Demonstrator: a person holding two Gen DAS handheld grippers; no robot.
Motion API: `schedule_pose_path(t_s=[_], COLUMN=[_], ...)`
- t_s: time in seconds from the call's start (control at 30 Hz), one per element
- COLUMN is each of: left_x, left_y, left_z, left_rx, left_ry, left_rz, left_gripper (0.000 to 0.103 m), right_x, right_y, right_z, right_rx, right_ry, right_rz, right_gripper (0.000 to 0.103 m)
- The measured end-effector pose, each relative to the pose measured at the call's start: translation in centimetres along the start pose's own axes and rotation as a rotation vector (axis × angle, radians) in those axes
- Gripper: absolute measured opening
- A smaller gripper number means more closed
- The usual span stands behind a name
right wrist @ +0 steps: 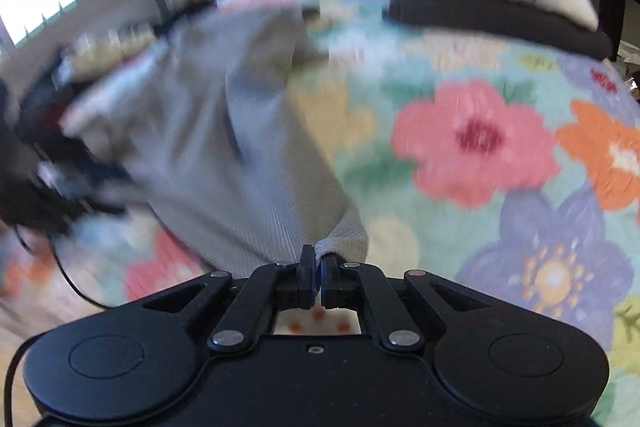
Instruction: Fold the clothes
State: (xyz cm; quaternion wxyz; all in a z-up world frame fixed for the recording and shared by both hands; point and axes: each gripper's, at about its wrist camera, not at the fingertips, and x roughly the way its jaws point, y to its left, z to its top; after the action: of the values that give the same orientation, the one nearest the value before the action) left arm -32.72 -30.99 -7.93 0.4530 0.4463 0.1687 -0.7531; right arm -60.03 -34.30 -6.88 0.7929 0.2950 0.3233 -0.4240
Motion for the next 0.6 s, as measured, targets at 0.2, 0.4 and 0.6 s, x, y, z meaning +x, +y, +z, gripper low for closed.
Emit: schedule_pose_path(t_s=[0.2, 0.4, 0.6], left_x=[-1.9, -1.4, -0.3], left_y=[1.0, 1.7, 2.0], left_z=[0.6, 0.8, 0.8], left_rx=[-0.018, -0.043, -0.018], left_ry=[-0.076, -0.066, -0.048], left_rz=[0.049, 0.056, 0.042], left_gripper=[0.046, 0.048, 0.048], right_x=[-1.1, -1.9, -1.3], right_y=[-0.5, -1.3, -2.2], right_z=[2.9, 8.3, 13.9], right_rx=[0.010, -0.003, 0.081], right_ry=[-0.069, -0.172, -0.173], right_rz=[0.031, 0.069, 0.229], right_gripper=[0.041, 0.049, 0.058])
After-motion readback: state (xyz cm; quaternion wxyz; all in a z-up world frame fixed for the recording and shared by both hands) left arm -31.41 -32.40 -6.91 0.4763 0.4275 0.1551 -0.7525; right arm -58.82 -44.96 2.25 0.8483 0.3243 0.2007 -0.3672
